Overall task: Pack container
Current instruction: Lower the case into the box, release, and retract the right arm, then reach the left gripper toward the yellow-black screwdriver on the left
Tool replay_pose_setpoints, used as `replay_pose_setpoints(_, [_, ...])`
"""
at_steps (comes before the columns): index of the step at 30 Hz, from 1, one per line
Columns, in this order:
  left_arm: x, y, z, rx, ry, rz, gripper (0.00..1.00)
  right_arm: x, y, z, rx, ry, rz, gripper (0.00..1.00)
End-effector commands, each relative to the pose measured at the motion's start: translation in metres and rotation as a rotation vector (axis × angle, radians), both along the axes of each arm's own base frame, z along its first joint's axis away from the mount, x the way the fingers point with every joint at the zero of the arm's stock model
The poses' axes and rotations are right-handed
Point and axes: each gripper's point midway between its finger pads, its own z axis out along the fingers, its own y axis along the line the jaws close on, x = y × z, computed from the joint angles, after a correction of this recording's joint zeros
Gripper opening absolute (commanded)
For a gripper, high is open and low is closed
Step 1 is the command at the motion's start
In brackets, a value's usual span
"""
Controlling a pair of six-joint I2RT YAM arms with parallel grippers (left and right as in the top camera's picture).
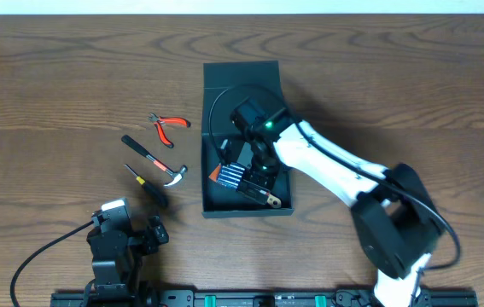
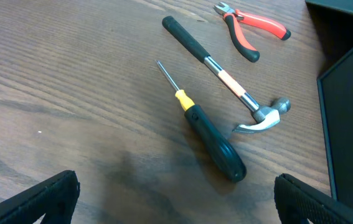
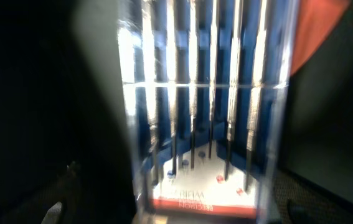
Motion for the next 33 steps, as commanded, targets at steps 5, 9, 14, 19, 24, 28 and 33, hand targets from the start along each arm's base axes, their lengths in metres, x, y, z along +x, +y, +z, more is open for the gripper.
replay_pose_setpoints(5, [0.0,0.002,0.001,0.018,-0.003,0.001,0.99,0.003,-0.007,0.161,0.259,-0.293,-0.116,0.99])
replay_pose_setpoints(9, [0.0,0.002,0.001,0.018,-0.003,0.001,0.99,-0.012,-0.049,0.212,0.278,-0.415,-0.21,0.99])
replay_pose_setpoints(14, [0.0,0.002,0.001,0.018,-0.003,0.001,0.99,-0.044,-0.096,0.258,0.342,-0.56,-0.311,0.99])
replay_pose_setpoints(19, [0.0,0.002,0.001,0.018,-0.003,0.001,0.99,-0.083,-0.14,0.267,0.426,-0.658,-0.428,0.99])
replay_pose_setpoints(24, [0.0,0.002,0.001,0.018,-0.003,0.001,0.99,-0.12,-0.169,0.247,0.536,-0.665,-0.531,0.99])
replay_pose_setpoints(28, [0.0,0.002,0.001,0.018,-0.003,0.001,0.99,-0.139,-0.18,0.237,0.624,-0.659,-0.589,0.99])
replay_pose_setpoints(33, [0.0,0.002,0.001,0.018,-0.003,0.001,0.99,-0.147,-0.187,0.237,0.663,-0.687,-0.589,0.99])
